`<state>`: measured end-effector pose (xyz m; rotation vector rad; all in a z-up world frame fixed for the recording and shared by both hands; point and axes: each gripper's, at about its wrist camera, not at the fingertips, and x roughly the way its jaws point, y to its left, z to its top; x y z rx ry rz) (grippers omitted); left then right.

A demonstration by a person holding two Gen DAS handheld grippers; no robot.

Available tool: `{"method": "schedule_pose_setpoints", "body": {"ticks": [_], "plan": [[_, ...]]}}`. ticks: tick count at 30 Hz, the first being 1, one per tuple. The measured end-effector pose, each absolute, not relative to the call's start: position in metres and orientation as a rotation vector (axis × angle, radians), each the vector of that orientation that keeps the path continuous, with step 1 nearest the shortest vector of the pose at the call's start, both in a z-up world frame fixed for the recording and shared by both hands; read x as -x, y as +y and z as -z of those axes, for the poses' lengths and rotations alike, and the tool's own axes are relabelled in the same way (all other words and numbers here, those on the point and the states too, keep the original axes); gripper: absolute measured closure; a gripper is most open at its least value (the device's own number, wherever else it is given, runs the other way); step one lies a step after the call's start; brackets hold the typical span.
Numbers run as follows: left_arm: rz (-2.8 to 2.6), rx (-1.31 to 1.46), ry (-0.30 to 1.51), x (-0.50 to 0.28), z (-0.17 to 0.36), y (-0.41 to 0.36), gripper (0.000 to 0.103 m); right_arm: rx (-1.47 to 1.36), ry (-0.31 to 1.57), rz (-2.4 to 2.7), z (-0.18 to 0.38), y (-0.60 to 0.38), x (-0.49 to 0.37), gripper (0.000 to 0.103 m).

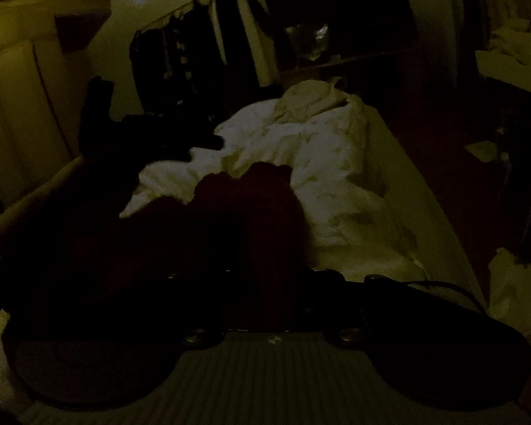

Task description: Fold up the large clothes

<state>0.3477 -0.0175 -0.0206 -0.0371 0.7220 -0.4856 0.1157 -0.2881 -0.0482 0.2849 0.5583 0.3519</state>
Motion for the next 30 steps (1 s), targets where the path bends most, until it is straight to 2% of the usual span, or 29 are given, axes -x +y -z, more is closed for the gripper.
{"method": "schedule_pose_setpoints", "body": {"ticks": [5, 12, 16, 17, 18, 21, 25, 30], "plan": [[0.352, -0.07, 0.867, -0.388, 0.056, -0.033, 0.0, -0.375, 0.547, -0.259, 0.054, -0.321, -0.108, 0.09], [0.46, 0.11, 1.196, -0.457, 0.128, -0.069, 0.0, -0.373, 0.616, -0.256, 0.079, -0.326, -0.103, 0.09], [0.541, 0.056, 1.146, -0.45, 0.137, -0.08, 0.0, -0.36, 0.619, -0.258, 0.085, -0.323, -0.112, 0.09], [0.539, 0.102, 1.137, -0.45, 0.135, -0.074, 0.014, -0.354, 0.617, -0.258, 0.086, -0.322, -0.111, 0.089], [0.54, 0.188, 1.137, -0.45, 0.133, -0.063, 0.023, -0.354, 0.615, -0.261, 0.087, -0.322, -0.111, 0.089], [0.562, 0.417, 1.092, -0.442, 0.118, -0.034, 0.033, -0.382, 0.613, -0.268, 0.089, -0.326, -0.111, 0.089], [0.606, 0.557, 1.016, -0.412, 0.075, -0.017, 0.03, -0.405, 0.588, -0.267, 0.086, -0.328, -0.107, 0.089], [0.705, 0.633, 0.825, -0.36, -0.011, 0.011, 0.027, -0.379, 0.476, -0.288, 0.059, -0.326, -0.096, 0.09]]}}
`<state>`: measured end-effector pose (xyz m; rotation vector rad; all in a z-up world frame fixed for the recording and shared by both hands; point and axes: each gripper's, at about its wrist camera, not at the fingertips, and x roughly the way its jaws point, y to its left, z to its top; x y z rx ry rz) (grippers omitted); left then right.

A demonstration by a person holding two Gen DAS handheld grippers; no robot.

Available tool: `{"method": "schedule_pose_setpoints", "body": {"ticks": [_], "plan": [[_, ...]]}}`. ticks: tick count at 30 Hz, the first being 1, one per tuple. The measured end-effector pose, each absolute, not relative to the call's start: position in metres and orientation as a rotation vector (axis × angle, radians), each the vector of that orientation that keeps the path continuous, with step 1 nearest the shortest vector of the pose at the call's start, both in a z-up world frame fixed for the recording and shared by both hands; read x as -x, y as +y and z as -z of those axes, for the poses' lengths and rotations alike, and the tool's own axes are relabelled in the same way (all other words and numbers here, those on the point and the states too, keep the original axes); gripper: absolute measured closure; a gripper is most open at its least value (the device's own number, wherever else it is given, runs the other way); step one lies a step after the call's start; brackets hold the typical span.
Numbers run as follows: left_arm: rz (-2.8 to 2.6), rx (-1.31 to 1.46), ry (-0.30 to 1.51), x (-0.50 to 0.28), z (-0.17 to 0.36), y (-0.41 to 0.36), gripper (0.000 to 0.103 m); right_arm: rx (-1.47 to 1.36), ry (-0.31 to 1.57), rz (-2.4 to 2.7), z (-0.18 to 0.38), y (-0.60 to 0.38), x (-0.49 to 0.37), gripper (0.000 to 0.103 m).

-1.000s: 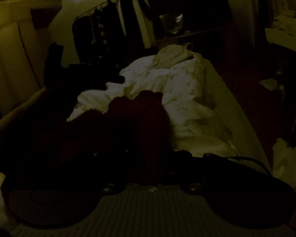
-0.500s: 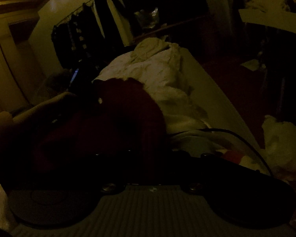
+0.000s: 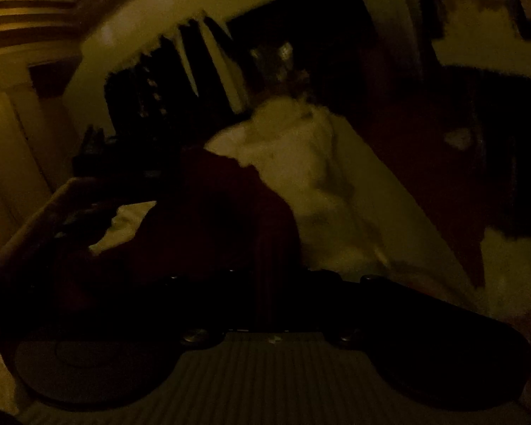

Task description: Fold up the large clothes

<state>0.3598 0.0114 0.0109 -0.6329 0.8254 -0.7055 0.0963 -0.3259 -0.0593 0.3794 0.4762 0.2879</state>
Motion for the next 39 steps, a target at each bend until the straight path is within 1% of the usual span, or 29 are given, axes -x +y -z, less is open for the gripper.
{"method": "schedule_pose_setpoints", "body": {"ticks": [2, 6, 9, 12, 14, 16, 20, 23, 27, 30, 34, 35, 36, 37, 38, 39], "plan": [[0.749, 0.63, 0.736, -0.33, -0.052, 0.024, 0.027, -0.339, 0.405, -0.318, 0.038, -0.321, -0.092, 0.09], [0.781, 0.594, 0.545, -0.261, -0.125, 0.046, 0.026, -0.345, 0.253, -0.391, -0.012, -0.323, -0.084, 0.09], [0.815, 0.614, 0.375, -0.203, -0.176, 0.07, 0.026, -0.337, 0.116, -0.431, -0.059, -0.33, -0.075, 0.09], [0.805, 0.573, 0.2, -0.137, -0.225, 0.09, 0.026, -0.327, -0.04, -0.471, -0.113, -0.339, -0.058, 0.09], [0.793, 0.552, 0.091, -0.094, -0.25, 0.098, 0.026, -0.33, -0.142, -0.513, -0.148, -0.346, -0.04, 0.09], [0.786, 0.535, 0.019, -0.061, -0.268, 0.104, 0.026, -0.327, -0.221, -0.549, -0.177, -0.352, -0.025, 0.09], [0.752, 0.491, -0.086, -0.01, -0.288, 0.106, 0.026, -0.328, -0.344, -0.585, -0.221, -0.36, 0.0, 0.09], [0.74, 0.497, -0.126, 0.009, -0.285, 0.112, 0.027, -0.342, -0.387, -0.606, -0.243, -0.366, 0.003, 0.09], [0.593, 0.475, -0.137, 0.011, -0.274, 0.129, 0.03, -0.378, -0.34, -0.59, -0.254, -0.366, -0.028, 0.09], [0.519, 0.528, -0.061, -0.015, -0.251, 0.143, 0.029, -0.42, -0.223, -0.578, -0.246, -0.352, -0.073, 0.09], [0.319, 0.557, 0.098, -0.083, -0.199, 0.157, 0.028, -0.418, -0.045, -0.541, -0.219, -0.302, -0.149, 0.09], [0.242, 0.552, 0.147, -0.106, -0.178, 0.159, 0.026, -0.411, 0.013, -0.527, -0.208, -0.285, -0.174, 0.088], [0.185, 0.542, 0.189, -0.125, -0.159, 0.162, 0.018, -0.398, 0.07, -0.5, -0.194, -0.267, -0.2, 0.087], [0.118, 0.552, 0.238, -0.147, -0.135, 0.166, 0.015, -0.398, 0.128, -0.472, -0.179, -0.251, -0.224, 0.085], [0.075, 0.577, 0.285, -0.164, -0.113, 0.171, 0.007, -0.406, 0.196, -0.455, -0.162, -0.237, -0.249, 0.08], [0.044, 0.615, 0.35, -0.182, -0.086, 0.177, 0.004, -0.405, 0.275, -0.439, -0.14, -0.223, -0.275, 0.076]]}}
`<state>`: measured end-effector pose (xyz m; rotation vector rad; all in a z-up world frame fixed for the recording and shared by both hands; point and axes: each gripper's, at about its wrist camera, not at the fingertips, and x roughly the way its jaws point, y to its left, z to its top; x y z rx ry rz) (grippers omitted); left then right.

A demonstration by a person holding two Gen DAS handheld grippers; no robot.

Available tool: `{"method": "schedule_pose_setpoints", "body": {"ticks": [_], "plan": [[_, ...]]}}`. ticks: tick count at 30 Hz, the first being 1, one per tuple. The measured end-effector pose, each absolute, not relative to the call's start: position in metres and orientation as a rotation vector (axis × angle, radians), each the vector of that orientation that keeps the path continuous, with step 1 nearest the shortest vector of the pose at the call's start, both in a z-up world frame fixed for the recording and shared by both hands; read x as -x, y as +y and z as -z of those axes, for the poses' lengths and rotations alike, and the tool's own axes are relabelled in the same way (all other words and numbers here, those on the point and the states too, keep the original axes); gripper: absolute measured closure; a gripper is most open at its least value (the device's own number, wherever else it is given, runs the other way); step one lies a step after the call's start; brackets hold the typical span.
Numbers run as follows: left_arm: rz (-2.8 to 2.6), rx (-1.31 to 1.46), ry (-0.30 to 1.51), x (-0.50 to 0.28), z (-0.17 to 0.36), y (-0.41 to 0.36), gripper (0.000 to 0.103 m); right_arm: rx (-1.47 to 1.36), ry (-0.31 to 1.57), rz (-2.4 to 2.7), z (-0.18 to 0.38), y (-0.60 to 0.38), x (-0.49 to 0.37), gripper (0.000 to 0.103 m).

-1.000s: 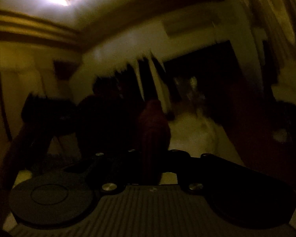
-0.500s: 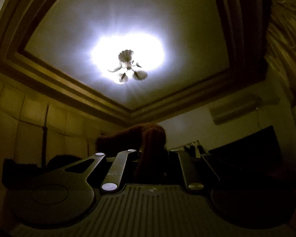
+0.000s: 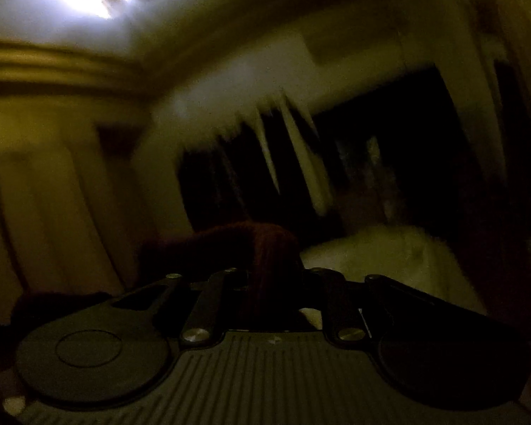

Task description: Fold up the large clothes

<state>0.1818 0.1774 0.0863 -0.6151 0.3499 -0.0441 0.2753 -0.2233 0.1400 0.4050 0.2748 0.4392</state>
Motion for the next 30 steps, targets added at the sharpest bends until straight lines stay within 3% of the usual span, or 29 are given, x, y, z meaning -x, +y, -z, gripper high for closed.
{"method": "schedule_pose_setpoints", "body": {"ticks": [2, 4, 7, 10, 14, 21, 23, 30], "plan": [[0.033, 0.694, 0.462, -0.206, -0.036, 0.188, 0.002, -0.415, 0.385, -0.363, -0.094, -0.203, -0.311, 0.051], [0.029, 0.753, 0.538, -0.221, 0.006, 0.193, 0.0, -0.42, 0.483, -0.307, -0.043, -0.192, -0.332, 0.039], [0.059, 0.785, 0.516, -0.223, 0.027, 0.2, 0.003, -0.375, 0.581, -0.303, 0.016, -0.182, -0.342, 0.038], [0.088, 0.764, 0.5, -0.224, 0.032, 0.198, 0.0, -0.364, 0.635, -0.296, 0.058, -0.184, -0.337, 0.031], [0.081, 0.694, 0.503, -0.231, 0.032, 0.197, 0.0, -0.468, 0.71, -0.289, 0.088, -0.193, -0.339, 0.029], [0.05, 0.679, 0.493, -0.212, 0.022, 0.196, 0.0, -0.497, 0.703, -0.326, 0.076, -0.201, -0.324, 0.025], [0.038, 0.645, 0.488, -0.185, 0.007, 0.191, 0.0, -0.468, 0.677, -0.381, 0.056, -0.203, -0.304, 0.018], [0.054, 0.422, 0.431, -0.072, -0.049, 0.147, 0.0, -0.279, 0.518, -0.61, -0.009, -0.228, -0.197, 0.009]]}}
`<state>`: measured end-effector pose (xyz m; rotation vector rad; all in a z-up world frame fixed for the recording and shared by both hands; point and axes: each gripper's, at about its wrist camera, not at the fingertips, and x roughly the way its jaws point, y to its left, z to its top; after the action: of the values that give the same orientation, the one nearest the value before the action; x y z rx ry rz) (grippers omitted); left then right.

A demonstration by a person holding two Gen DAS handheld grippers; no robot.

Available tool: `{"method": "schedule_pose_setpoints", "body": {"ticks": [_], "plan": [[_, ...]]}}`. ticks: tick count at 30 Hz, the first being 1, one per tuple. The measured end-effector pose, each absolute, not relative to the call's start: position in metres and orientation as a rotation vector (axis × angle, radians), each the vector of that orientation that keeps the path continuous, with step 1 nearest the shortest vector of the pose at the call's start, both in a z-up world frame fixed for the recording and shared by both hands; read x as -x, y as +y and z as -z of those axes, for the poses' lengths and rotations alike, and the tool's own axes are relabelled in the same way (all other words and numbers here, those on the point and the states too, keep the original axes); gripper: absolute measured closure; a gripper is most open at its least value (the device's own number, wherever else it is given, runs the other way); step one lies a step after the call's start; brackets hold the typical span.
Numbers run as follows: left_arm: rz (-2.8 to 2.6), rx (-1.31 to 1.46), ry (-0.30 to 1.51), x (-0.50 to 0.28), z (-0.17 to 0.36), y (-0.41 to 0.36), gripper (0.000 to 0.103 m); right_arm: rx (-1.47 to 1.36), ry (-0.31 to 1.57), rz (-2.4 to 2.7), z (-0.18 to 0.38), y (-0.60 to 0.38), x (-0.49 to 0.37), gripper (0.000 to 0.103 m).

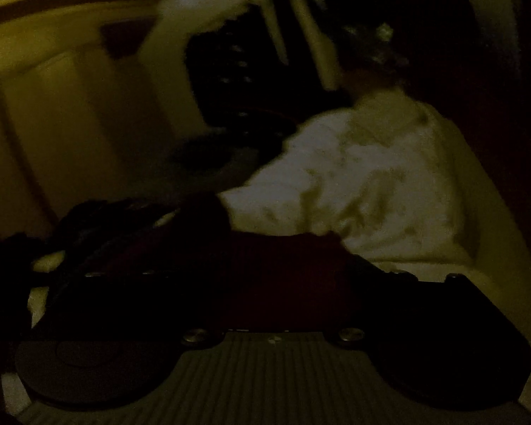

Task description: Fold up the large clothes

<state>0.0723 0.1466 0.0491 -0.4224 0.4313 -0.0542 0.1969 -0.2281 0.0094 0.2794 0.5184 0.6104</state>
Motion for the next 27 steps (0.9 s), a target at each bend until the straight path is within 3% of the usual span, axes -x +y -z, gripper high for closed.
{"method": "schedule_pose_setpoints", "body": {"ticks": [6, 11, 22, 25, 27], "plan": [[0.046, 0.364, 0.398, 0.007, -0.08, 0.145, 0.0, -0.189, 0.419, -0.648, -0.047, -0.266, -0.106, 0.004], [-0.026, 0.266, 0.396, 0.038, -0.086, 0.135, 0.0, -0.076, 0.432, -0.738, -0.046, -0.256, -0.054, 0.003], [0.109, 0.21, 0.747, 0.01, 0.011, 0.073, 0.0, 0.228, 0.669, -0.716, 0.038, -0.148, -0.029, 0.003], [0.133, 0.228, 0.762, 0.005, 0.02, 0.064, 0.0, 0.239, 0.732, -0.663, 0.054, -0.149, -0.036, 0.01], [0.132, 0.188, 0.755, 0.004, 0.018, 0.055, 0.0, 0.203, 0.777, -0.66, 0.063, -0.153, -0.043, 0.027]]}}
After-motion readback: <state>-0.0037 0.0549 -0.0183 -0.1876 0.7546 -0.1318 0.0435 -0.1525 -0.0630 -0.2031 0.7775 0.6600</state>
